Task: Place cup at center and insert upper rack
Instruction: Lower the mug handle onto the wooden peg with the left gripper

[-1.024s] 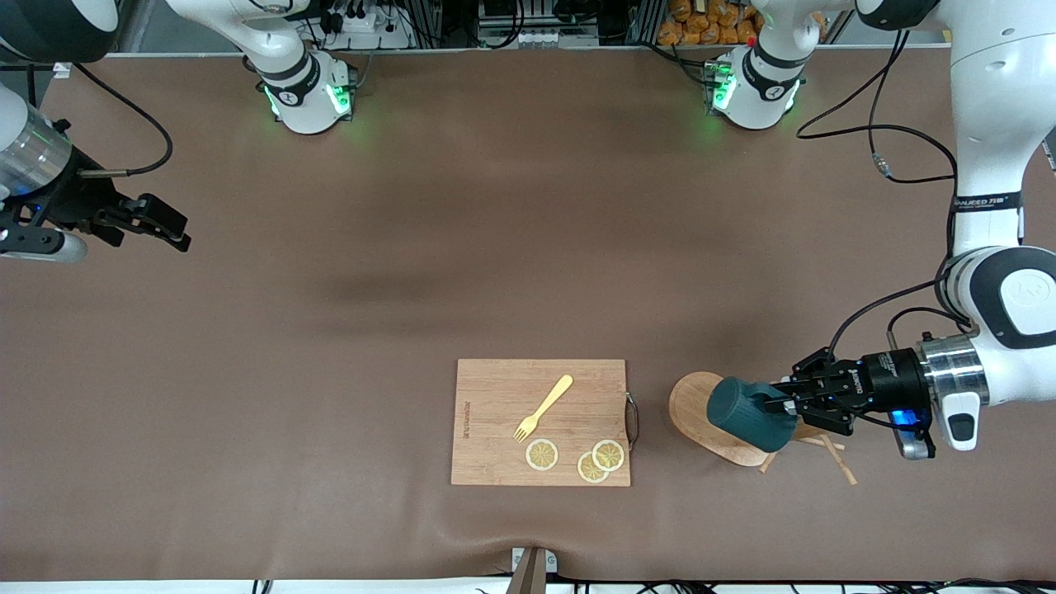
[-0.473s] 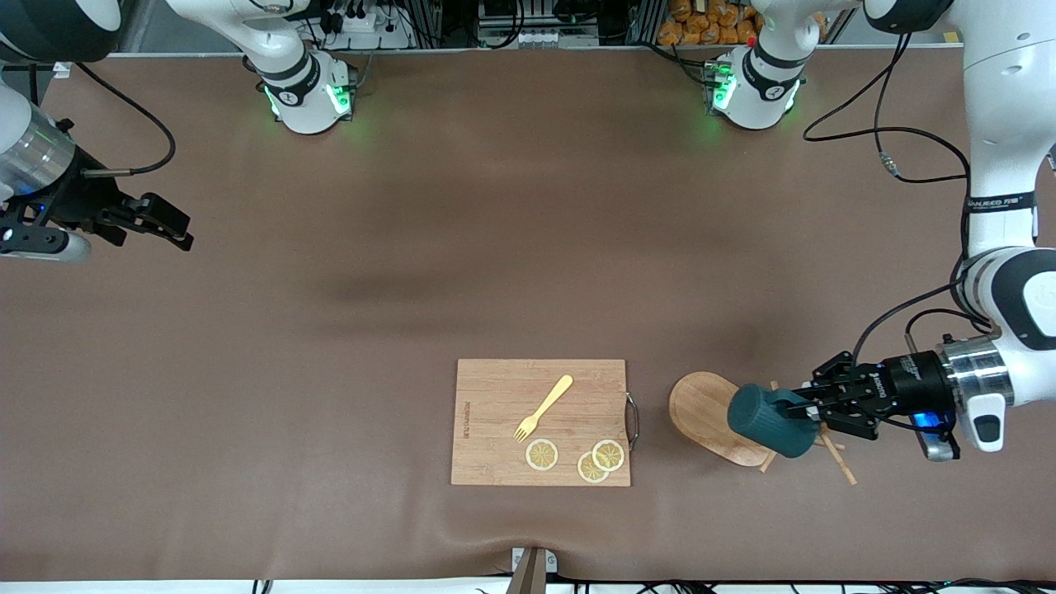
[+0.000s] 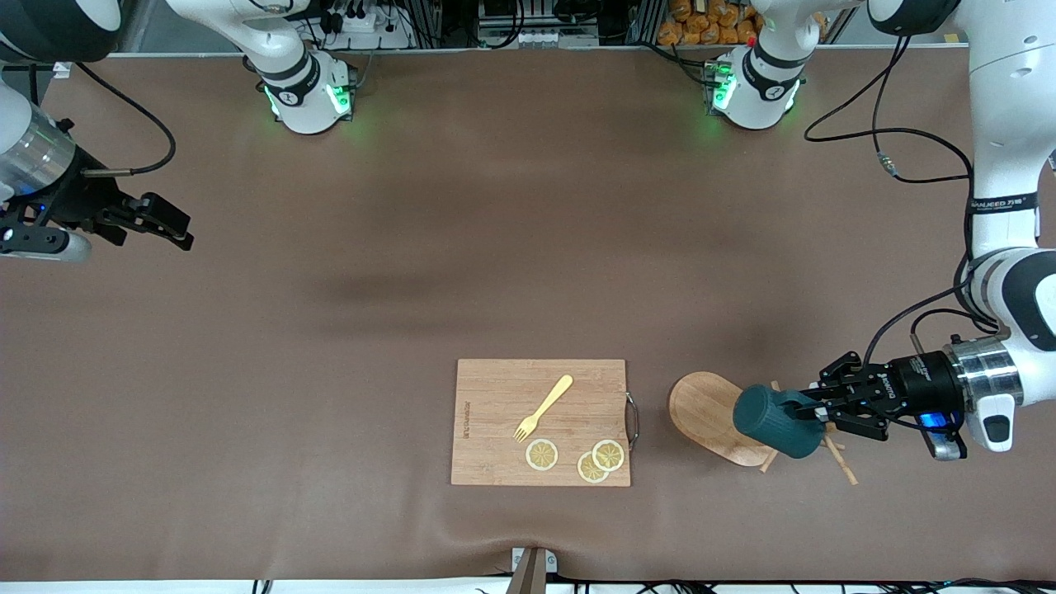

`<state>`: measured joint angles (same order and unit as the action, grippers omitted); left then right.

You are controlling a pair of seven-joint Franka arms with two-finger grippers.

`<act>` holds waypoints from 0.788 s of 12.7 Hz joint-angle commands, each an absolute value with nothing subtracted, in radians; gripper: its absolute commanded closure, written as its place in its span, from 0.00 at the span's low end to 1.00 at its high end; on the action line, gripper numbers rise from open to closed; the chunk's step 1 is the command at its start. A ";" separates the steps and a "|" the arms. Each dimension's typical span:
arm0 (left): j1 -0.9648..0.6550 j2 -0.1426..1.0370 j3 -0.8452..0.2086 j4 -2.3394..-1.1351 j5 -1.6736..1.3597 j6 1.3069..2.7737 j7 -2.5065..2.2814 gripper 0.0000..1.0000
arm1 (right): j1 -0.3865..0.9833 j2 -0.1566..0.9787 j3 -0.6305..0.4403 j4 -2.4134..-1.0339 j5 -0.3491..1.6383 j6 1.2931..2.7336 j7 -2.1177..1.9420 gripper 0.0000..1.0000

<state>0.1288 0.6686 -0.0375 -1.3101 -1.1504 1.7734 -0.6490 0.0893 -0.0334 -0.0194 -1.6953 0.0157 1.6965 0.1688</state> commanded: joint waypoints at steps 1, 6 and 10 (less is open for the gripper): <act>0.138 0.687 -0.046 -1.299 -1.195 1.759 -0.629 1.00 | 0.095 -0.043 -0.018 -1.697 0.003 1.686 0.175 0.00; 0.144 0.706 -0.046 -1.302 -1.219 1.759 -0.627 1.00 | 0.095 -0.043 -0.018 -1.695 0.003 1.687 0.175 0.00; 0.144 0.715 -0.046 -1.302 -1.220 1.759 -0.630 0.69 | 0.094 -0.041 -0.018 -1.697 0.003 1.686 0.176 0.00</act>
